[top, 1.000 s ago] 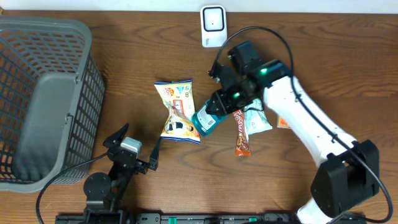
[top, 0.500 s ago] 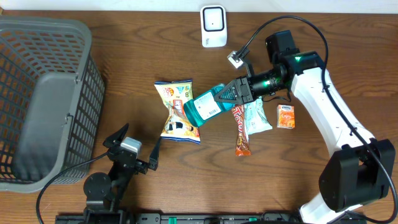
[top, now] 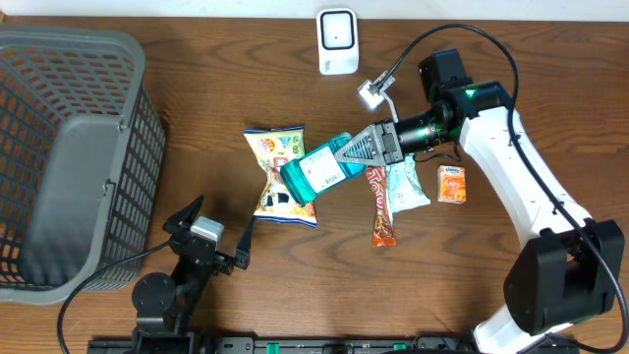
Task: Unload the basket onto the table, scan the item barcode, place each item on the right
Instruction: 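Hold the blue bottle's label up against the scanner face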
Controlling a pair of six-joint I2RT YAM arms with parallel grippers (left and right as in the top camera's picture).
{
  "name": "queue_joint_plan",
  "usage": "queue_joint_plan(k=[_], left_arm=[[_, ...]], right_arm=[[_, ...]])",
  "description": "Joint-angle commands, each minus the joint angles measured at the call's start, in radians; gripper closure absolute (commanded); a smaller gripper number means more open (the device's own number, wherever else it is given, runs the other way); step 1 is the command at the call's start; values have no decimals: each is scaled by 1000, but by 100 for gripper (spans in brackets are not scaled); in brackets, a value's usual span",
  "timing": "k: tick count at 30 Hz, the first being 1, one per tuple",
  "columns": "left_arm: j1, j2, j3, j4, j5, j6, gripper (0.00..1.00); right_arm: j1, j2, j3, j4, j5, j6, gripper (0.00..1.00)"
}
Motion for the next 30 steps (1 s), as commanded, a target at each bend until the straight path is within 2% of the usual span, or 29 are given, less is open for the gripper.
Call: queue_joint_plan(k=[1,9,21,25,30], left_arm=[[6,0,-29,-15,20,-1,2],[6,0,-29,-15,20,-1,2],[6,0,-29,-15,20,-1,2],[6,0,-29,-15,20,-1,2],[6,0,-29,-15,20,-1,2]], right_arm=[[-1,-9,29,-1,-111,-39,93],[-1,-9,29,0,-98,-65,93],[-1,-9,29,36,202,-62,96],[0,-9,29,104,338,1,96],[0,-9,29,196,479,148,91]])
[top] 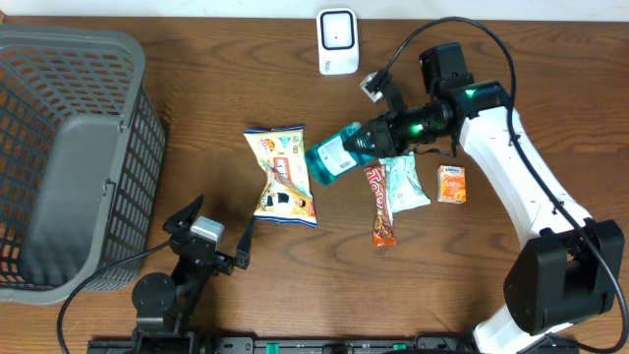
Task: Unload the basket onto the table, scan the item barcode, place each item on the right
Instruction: 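Hold the blue bottle's label up against the scanner face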
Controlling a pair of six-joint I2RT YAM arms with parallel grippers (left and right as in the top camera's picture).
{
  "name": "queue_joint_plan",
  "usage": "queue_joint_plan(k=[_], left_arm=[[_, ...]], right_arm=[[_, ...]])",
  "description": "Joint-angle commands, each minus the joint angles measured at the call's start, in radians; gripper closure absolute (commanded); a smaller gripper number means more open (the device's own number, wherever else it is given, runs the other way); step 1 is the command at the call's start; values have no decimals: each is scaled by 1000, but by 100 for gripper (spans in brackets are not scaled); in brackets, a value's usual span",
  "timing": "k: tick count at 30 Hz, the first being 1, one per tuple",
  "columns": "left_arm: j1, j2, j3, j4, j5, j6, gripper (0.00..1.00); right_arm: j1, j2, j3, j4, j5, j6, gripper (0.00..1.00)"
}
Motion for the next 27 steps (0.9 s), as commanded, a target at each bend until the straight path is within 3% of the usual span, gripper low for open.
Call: queue_joint_plan(k=[1,19,27], left_arm=[[6,0,-29,-14,20,-1,2],[6,0,-29,-14,20,-1,2],[6,0,-29,-14,20,-1,2]], right_arm=[[0,-9,29,42,76,113,90],[2,-9,32,131,349,158,86],[86,-9,53,244,691,157,84]])
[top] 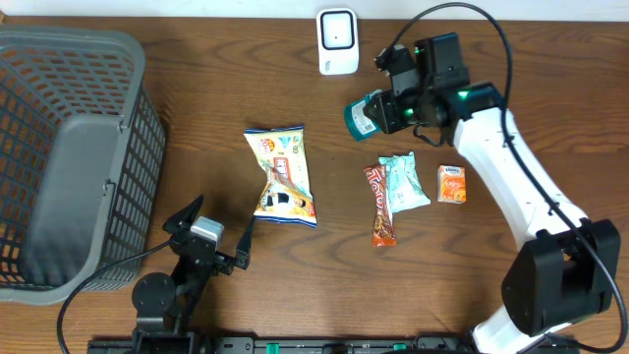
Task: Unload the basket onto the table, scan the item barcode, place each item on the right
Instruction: 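Hold the blue bottle's label up against the scanner face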
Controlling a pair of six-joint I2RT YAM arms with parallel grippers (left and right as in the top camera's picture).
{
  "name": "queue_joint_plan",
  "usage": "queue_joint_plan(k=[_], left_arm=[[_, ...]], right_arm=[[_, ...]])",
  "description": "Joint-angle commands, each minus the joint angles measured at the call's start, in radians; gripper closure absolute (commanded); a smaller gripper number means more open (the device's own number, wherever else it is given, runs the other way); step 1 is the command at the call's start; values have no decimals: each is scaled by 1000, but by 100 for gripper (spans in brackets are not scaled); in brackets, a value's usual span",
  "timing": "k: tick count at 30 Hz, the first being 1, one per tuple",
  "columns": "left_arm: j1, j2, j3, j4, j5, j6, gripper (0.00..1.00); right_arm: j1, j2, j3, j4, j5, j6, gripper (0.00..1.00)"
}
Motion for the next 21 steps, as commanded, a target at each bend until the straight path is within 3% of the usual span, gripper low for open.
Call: queue_joint_plan(k=[1,8,21], left_arm=[[6,0,-29,-15,20,-1,2],[6,0,-29,-15,20,-1,2],[6,0,-29,-15,20,-1,2]], right_arm=[[65,-9,61,30,229,12,85],[188,-9,90,160,695,-36,84],[221,80,90,493,892,-170,86]])
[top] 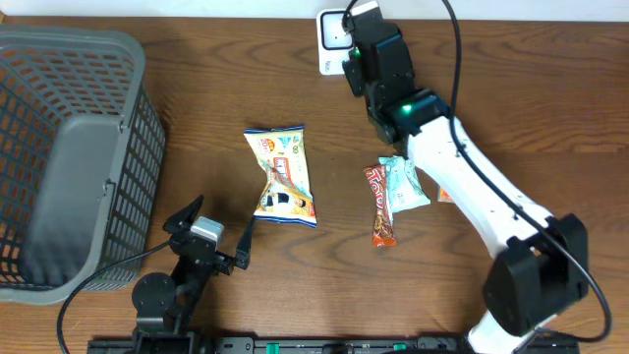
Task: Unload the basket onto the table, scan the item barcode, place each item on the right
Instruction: 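Hold the blue bottle's label up against the scanner face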
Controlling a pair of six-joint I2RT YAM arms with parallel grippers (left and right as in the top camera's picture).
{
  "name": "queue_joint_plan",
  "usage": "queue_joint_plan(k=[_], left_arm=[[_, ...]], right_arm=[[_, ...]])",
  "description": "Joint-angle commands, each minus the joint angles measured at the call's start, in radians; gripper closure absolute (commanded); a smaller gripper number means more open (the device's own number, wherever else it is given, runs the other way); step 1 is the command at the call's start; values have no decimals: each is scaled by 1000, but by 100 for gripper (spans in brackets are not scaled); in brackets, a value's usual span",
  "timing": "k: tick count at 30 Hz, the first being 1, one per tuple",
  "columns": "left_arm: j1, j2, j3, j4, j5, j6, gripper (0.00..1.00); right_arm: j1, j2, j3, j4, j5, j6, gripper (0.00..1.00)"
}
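Observation:
The white barcode scanner (332,34) stands at the table's far edge, with its right side covered by my right arm. My right wrist (378,59) hangs right next to and partly over the scanner, and it hides the right gripper's fingers. No teal packet shows on the table or in the hand; anything the gripper carries is hidden under the wrist. My left gripper (246,246) rests low near the front edge with its fingers apart and nothing between them.
A yellow-and-white chips bag (280,177) lies mid-table. To its right lie a red-orange bar (378,208) and a pale green packet (405,187). An orange box (441,196) peeks out from under the right forearm. A grey mesh basket (138,74) fills the left side.
My right arm has swung further back and left, from beside the scanner to right against it. The teal packet, then seen in its gripper, is now hidden under the wrist.
My right gripper first held a teal packet low over the middle of the table, beside the chips bag. Then it held it higher and further back, then near the scanner's right. Now the wrist is at the scanner. The left arm stayed parked throughout.

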Motion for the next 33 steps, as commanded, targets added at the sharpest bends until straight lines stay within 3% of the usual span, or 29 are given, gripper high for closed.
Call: queue_joint_plan(k=[1,6,12,19,25,33], left_arm=[[6,0,-29,-15,20,-1,2],[6,0,-29,-15,20,-1,2],[6,0,-29,-15,20,-1,2],[6,0,-29,-15,20,-1,2],[6,0,-29,-15,20,-1,2],[6,0,-29,-15,20,-1,2]], right_arm=[[15,43,37,84,169,-89,85],[55,134,92,202,293,-194,83],[93,329,321,230,401,-312,81],[111,645,699,280,586,-579,82],[114,824,855,447,663,-823,82],[144,901,858,481,660,-814,81]])
